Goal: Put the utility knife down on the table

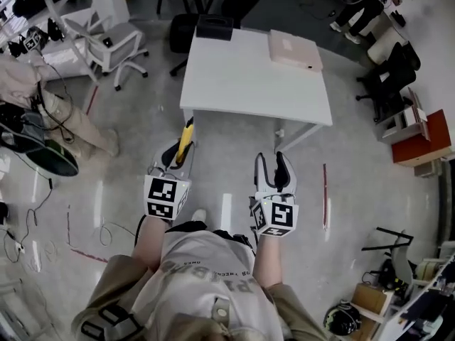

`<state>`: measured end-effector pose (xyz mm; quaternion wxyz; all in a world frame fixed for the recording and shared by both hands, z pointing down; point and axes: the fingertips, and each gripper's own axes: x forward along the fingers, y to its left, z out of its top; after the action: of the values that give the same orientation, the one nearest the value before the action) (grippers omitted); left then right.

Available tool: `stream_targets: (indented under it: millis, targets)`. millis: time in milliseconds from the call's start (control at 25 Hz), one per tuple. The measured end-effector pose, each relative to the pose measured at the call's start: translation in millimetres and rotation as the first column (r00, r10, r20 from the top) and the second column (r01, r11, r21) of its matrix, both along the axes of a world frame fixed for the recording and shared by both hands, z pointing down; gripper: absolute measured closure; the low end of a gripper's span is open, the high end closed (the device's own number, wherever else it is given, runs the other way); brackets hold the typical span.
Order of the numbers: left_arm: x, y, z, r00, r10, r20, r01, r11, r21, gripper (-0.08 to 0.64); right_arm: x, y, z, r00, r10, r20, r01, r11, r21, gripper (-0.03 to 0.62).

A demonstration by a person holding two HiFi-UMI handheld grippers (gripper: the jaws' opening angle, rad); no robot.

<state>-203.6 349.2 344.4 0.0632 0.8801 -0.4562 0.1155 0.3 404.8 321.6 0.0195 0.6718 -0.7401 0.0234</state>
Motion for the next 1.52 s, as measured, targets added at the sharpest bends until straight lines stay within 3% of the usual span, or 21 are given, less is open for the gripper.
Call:
stream_targets:
  millis: [520, 920, 1520]
  targets:
    - [15, -61, 20, 0.995, 0.095, 0.008, -0.094, 0.995, -0.041, 0.483, 24, -49, 17, 0.992, 0.119, 0.046, -0.117, 0.992, -0.044, 0.397]
    - [33, -101, 40, 0.997, 0.073, 0.011, -0.072, 0.993, -0.091, 0.483, 39, -100, 35, 0.996, 0.078, 0.053, -0.073, 0.993, -0.090, 0.397]
    - [118, -228, 21, 1.000, 0.015, 0.028, -0.013, 0.998, -0.060, 0.483, 119, -243, 20, 0.997, -0.025, 0.069, 0.029, 0.998, -0.060, 0.397]
